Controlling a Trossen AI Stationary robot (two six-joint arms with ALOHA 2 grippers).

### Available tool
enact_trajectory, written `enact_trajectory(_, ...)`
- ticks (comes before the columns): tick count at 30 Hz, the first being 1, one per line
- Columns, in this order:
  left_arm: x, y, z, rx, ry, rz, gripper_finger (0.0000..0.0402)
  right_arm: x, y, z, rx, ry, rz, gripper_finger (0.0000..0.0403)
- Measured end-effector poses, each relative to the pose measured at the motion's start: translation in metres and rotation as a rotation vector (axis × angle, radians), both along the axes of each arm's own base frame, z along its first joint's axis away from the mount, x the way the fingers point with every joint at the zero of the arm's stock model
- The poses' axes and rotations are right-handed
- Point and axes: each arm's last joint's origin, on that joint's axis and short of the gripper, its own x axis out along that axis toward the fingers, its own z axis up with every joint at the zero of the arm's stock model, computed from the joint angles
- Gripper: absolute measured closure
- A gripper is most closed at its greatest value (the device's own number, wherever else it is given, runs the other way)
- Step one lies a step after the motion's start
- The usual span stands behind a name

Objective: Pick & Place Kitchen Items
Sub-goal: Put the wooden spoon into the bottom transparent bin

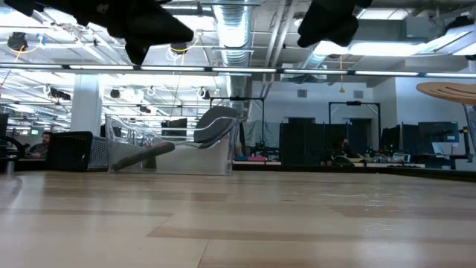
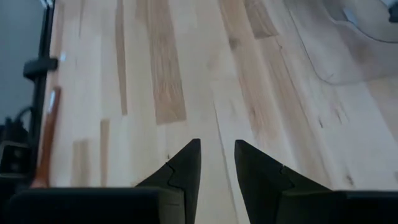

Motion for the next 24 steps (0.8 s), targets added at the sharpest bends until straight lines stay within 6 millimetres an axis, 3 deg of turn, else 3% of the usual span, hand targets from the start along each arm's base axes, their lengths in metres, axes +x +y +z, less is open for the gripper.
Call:
enact_trajectory(11,-0.015,-0.007,-0.025,-0.004,0.079,-0.038,0.04,0.009,0.017,0.005,0.098,-0.13,-0.005,0.0311)
enact_trajectory(15,-0.019,-0.005,-0.033,-0.008,0.101,-0.032,0.04,0.017,0.035,-0.008,0.153,-0.141,-0.012,0.0312)
enact_trajectory(19,-0.023,-0.003,-0.041,0.001,0.125,-0.031,0.04,0.025,0.052,-0.034,0.21,-0.085,-0.061,0.0321)
enact_trajectory(24,-0.027,0.0,-0.049,0.013,0.15,-0.03,0.04,0.027,0.068,-0.06,0.307,0.007,-0.141,0.0365)
